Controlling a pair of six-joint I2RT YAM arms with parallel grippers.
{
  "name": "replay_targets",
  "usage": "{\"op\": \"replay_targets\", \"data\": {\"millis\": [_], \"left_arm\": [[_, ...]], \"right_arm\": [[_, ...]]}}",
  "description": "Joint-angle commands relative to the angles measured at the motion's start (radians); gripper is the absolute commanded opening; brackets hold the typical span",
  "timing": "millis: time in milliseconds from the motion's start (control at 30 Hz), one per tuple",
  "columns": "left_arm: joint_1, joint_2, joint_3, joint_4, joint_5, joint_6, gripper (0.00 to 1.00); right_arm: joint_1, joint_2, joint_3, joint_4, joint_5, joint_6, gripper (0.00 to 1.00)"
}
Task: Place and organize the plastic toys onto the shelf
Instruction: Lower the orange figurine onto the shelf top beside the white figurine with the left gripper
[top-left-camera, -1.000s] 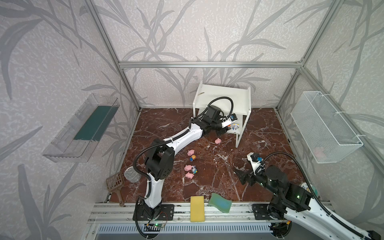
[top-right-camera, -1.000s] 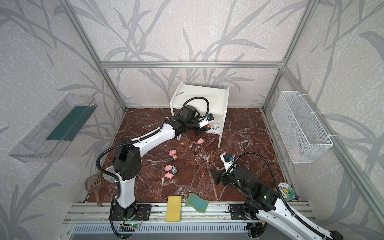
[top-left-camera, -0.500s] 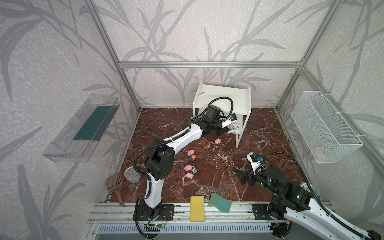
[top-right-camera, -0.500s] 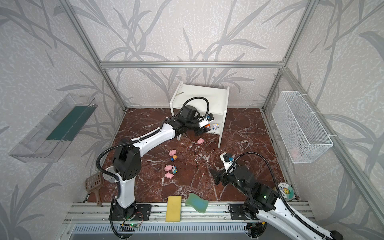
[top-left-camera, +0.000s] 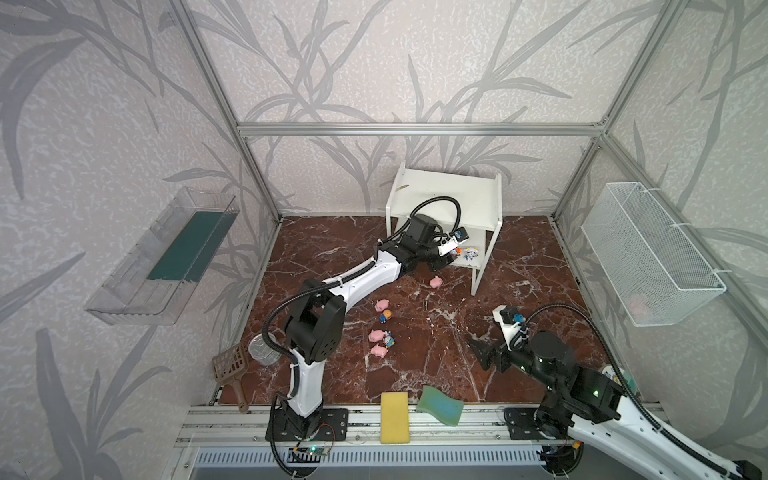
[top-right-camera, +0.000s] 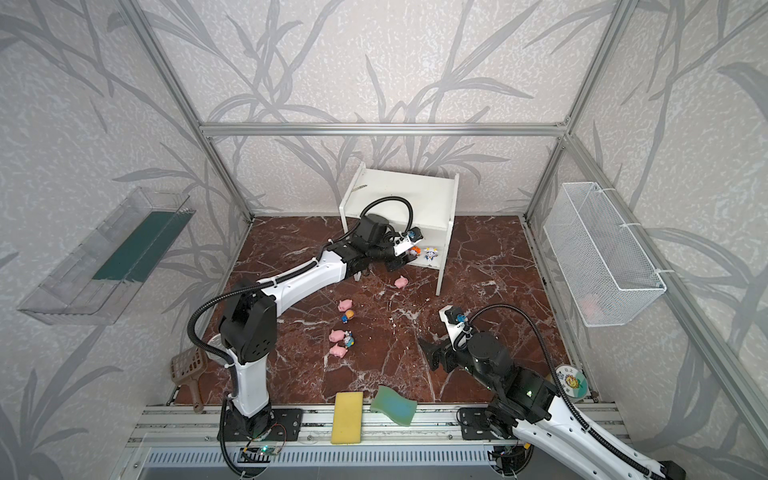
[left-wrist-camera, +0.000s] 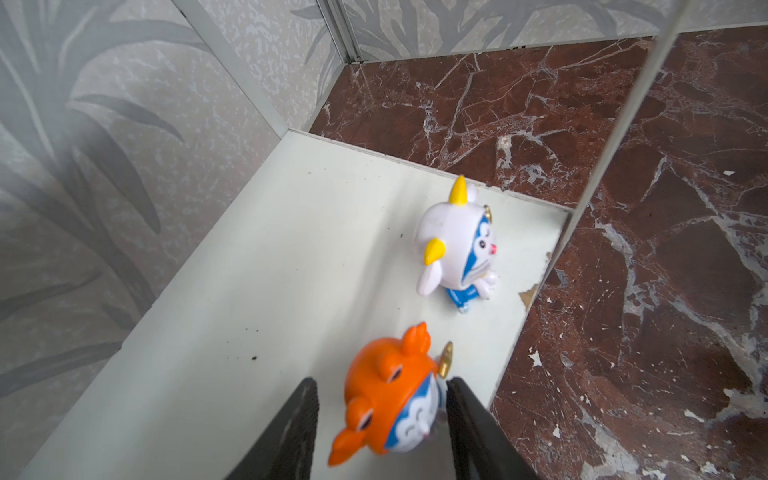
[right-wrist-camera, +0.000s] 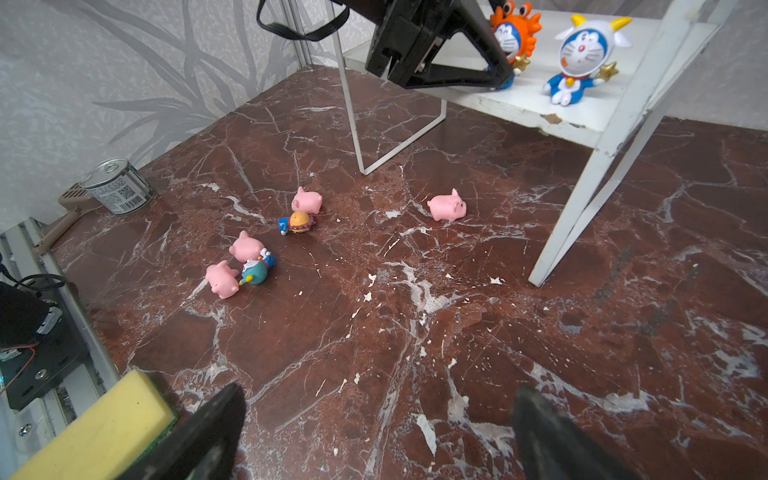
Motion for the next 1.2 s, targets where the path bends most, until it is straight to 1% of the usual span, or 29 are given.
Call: {"op": "replay_targets", "data": {"millis": [0, 267, 467, 733, 1167], "left_arm": [[0.007, -0.055, -0.024, 0.024, -0.005, -0.003, 0.52], [0.008, -0.087, -0.059, 0.027, 0.001, -0.008, 0.52], [0.012, -0.099, -0.073, 0.029, 0.014, -0.016, 0.49], [0.014, -0.082, -0.051, 0.04, 0.044, -0.032, 0.41], [0.013, -0.058, -0.016, 0.041, 0.088, -0.057, 0.37]], "right_arm": [[-0.001, -0.017, 0.001, 0.03, -0.011, 0.005, 0.99], [-0.001, -0.023, -0.004, 0.031, -0.016, 0.009, 0.99], [-0.001, -0.027, -0.007, 0.033, -0.022, 0.007, 0.99], [-0.001, -0.046, -0.01, 0.023, -0.02, 0.007, 0.99], [-0.001, -0.071, -0.013, 0.006, -0.015, 0.008, 0.99]]}}
